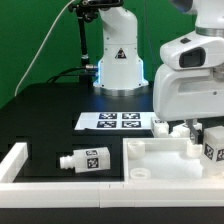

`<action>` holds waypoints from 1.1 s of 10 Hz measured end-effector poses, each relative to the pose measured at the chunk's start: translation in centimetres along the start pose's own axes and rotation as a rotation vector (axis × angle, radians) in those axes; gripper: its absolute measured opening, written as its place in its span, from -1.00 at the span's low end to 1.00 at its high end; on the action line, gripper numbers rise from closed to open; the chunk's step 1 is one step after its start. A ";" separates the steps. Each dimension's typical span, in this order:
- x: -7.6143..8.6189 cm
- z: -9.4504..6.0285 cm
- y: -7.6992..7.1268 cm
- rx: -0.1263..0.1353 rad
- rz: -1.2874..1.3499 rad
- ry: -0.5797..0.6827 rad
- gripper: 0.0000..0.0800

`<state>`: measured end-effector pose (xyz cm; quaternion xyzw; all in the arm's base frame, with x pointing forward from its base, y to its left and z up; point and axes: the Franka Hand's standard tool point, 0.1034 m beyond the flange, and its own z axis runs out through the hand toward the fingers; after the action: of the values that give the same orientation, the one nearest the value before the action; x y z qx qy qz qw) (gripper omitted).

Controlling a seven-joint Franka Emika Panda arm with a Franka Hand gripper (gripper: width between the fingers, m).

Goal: Assemble one leg

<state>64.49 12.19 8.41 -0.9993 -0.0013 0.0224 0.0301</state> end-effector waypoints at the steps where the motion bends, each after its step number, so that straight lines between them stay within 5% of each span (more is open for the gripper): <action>1: 0.0 0.0 0.0 0.000 -0.005 0.000 0.34; 2: 0.0 0.0 0.0 0.000 0.012 -0.001 -0.12; 3: 0.0 0.0 0.2 -0.002 0.084 0.000 -0.25; 7: 0.2 0.2 0.8 0.013 0.509 0.062 -0.25; 11: 0.3 0.3 1.9 0.099 1.034 0.007 -0.27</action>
Offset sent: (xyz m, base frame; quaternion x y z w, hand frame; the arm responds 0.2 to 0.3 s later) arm 0.0000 0.0000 0.0000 0.0000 0.0000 0.1938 0.9810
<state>64.73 10.33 7.94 -0.8667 0.4939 0.0312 0.0623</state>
